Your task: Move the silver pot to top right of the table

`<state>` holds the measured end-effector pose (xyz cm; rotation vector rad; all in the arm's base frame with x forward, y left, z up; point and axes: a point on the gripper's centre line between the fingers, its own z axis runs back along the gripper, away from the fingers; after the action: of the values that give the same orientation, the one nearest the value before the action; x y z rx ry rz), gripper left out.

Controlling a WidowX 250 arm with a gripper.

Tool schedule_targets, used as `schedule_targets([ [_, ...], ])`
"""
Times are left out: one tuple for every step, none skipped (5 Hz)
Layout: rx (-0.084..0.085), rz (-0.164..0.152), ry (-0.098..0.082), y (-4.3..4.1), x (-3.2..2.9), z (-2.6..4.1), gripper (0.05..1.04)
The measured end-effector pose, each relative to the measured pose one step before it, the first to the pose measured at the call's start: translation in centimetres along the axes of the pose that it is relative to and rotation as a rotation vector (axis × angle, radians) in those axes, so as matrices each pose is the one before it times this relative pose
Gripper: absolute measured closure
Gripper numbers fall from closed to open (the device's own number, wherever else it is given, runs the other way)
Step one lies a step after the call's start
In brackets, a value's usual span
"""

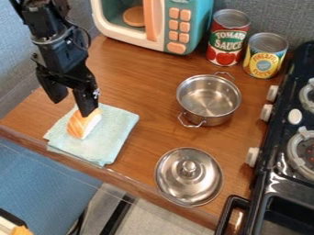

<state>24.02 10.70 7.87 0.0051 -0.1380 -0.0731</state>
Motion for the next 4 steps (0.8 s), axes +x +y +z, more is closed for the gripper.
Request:
schedule_targets([
  [-0.0120, 0.0045, 0.0199, -0.211, -0.193, -0.565, 0.083],
  [-0.0046, -0.0657, -0.0248, -2.239, 1.989, 0.471, 0.083],
  [0.0233, -0.0709, -0.0377, -2.466, 2.895, 0.590, 0.083],
  [0.0100, -0.0963, -0.0211, -3.965, 4.427, -0.579, 0.083],
])
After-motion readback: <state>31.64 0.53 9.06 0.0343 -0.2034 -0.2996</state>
